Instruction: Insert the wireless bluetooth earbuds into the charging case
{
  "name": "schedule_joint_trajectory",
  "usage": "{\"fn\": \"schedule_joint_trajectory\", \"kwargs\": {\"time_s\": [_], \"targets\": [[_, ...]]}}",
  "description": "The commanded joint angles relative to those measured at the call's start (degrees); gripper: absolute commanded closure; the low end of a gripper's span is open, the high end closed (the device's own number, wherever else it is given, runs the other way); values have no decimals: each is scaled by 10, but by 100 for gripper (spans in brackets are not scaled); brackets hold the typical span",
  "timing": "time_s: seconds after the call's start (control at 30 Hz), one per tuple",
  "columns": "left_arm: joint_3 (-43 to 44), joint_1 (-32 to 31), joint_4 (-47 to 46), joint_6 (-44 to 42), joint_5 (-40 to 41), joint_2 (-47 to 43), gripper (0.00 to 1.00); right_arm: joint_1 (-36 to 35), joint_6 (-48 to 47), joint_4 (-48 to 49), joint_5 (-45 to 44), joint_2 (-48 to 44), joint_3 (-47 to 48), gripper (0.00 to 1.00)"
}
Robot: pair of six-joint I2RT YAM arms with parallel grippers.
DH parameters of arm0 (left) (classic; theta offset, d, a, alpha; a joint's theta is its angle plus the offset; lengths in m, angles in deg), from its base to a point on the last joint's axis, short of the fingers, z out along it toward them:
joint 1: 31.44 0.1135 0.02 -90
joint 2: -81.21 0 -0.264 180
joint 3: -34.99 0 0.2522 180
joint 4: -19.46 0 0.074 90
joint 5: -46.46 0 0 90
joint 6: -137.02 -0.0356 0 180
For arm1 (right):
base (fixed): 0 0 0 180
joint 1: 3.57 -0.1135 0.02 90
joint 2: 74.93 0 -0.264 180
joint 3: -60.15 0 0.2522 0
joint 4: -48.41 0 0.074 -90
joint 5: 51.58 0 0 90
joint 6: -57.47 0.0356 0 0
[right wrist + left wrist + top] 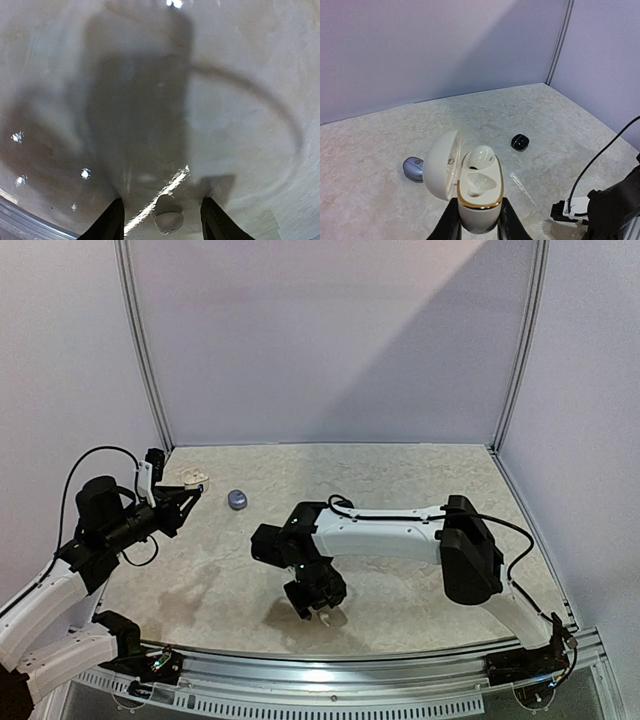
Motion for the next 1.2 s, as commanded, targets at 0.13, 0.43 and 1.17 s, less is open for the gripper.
{"fn": "schedule_joint_trajectory", "kwargs": {"time_s": [0.13,0.43,1.17], "targets": [[-7,5,-8,-7,-8,1,100,-2,-11,-9,30,-6,-50,61],[-9,6,-9,-6,-9,2,100,-2,-20,-16,17,-13,-62,68],[-1,6,-100,-74,-141,-9,100,-3,-87,213,-166,-207,-40,98]]}}
